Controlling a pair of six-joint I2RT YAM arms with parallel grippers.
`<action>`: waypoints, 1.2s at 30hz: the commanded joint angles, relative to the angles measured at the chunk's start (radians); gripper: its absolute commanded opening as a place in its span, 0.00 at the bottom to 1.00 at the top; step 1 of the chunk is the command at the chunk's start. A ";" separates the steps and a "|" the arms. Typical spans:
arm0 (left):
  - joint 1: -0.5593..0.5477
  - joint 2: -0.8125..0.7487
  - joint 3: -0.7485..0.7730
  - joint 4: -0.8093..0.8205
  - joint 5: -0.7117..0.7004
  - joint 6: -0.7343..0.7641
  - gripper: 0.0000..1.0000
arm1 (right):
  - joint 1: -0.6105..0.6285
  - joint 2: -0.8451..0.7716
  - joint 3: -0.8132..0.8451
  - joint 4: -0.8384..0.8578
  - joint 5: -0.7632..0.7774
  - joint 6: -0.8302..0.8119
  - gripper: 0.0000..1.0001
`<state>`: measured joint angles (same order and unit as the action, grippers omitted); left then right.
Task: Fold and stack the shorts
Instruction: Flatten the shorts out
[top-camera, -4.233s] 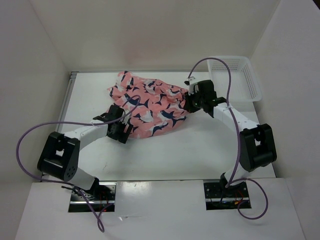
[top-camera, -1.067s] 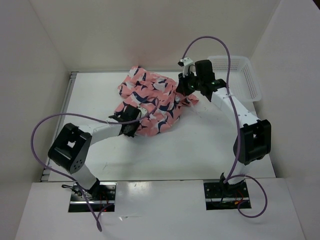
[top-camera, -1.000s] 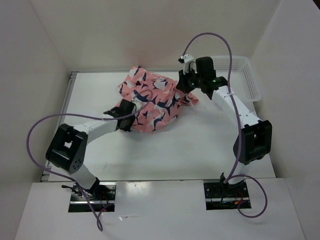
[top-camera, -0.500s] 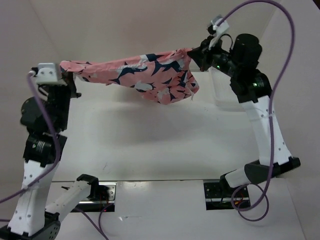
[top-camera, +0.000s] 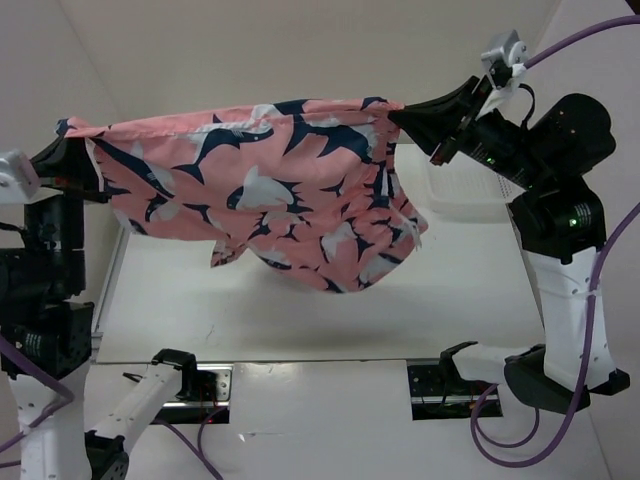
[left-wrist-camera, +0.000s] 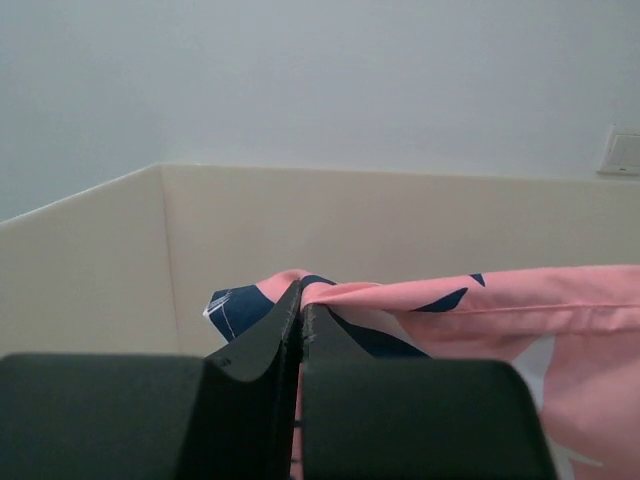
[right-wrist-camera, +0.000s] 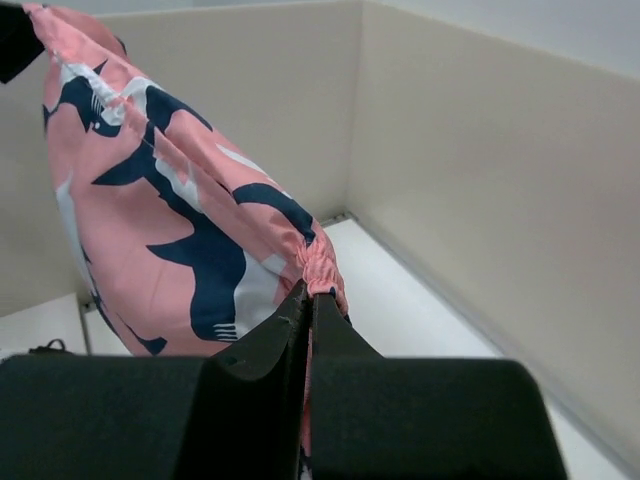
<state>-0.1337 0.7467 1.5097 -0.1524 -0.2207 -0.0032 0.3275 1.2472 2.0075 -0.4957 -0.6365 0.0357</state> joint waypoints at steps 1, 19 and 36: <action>0.011 0.109 0.027 0.012 0.039 0.003 0.00 | -0.001 0.015 -0.076 0.081 -0.025 0.114 0.00; 0.022 0.997 0.075 -0.055 0.110 0.003 0.00 | -0.074 0.540 -0.308 0.298 0.431 0.211 0.00; 0.166 1.588 0.514 -0.184 0.076 0.003 0.10 | -0.065 1.054 0.120 0.229 0.952 0.245 0.20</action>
<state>-0.0067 2.3432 1.9312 -0.3180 -0.0948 -0.0040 0.2737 2.2971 2.0140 -0.2825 0.1482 0.2771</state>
